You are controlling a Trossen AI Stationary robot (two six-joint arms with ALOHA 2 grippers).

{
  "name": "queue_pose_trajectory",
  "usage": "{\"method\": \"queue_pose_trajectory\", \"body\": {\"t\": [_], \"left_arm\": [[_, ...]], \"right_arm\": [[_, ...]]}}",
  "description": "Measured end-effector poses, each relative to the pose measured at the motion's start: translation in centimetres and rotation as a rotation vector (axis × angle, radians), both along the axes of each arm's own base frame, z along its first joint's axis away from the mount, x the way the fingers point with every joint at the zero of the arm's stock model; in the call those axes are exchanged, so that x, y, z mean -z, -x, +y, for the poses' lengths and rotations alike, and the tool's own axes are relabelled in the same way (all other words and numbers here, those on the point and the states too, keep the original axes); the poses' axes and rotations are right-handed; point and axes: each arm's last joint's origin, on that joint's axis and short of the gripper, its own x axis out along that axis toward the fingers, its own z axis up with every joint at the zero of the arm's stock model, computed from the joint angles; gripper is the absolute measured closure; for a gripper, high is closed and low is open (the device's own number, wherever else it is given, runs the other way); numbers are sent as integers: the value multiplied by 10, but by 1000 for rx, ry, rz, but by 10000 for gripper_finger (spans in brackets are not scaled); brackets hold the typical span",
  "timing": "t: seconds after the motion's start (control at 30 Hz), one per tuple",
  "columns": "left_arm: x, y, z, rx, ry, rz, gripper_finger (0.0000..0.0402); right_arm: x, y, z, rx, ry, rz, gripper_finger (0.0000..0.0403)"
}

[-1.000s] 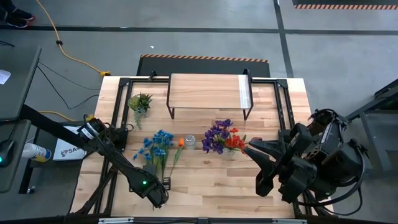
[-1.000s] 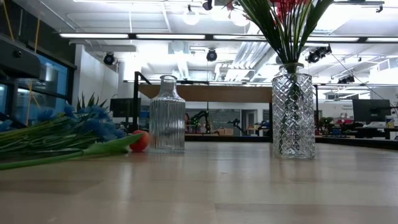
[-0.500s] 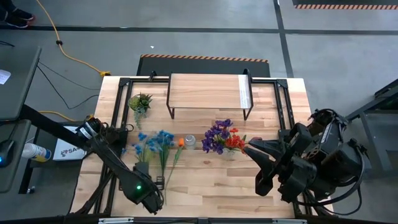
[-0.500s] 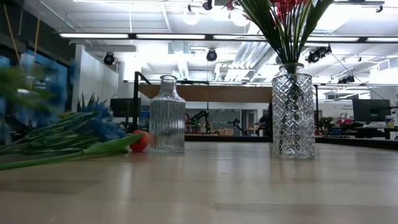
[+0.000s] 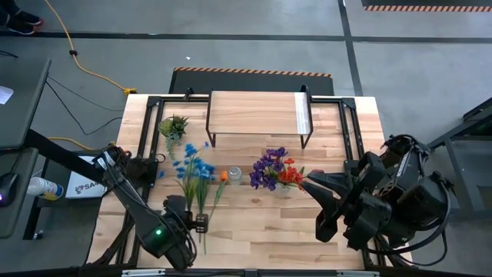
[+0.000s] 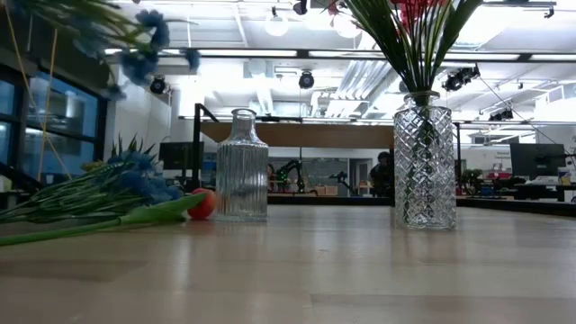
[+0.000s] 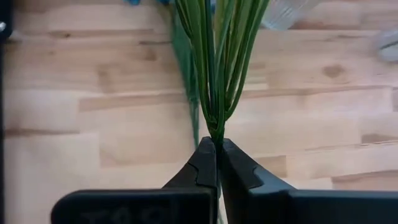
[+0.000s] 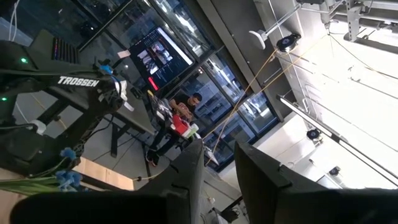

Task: Pick and place flowers into a vace then onto a shelf
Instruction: Put the left blue flowers into the left transparent flower vase

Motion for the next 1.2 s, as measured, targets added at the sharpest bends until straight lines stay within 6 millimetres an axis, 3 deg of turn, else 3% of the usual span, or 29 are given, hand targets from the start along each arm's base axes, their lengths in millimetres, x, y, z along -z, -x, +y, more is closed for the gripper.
{"method": "queue_pose_trajectory", "body": {"t": [0.47,0.73,1.2], "left_arm": [[-6,-8,6,111,-282,-255,366],[-13,-13,9,251,-560,-392,366],[-22,-39,43,425,-922,-208,366]], "right_arm": [[0,0,0,2,15,6,320],[0,0,0,1,15,6,320],[0,0,0,2,-9,-2,320]]}}
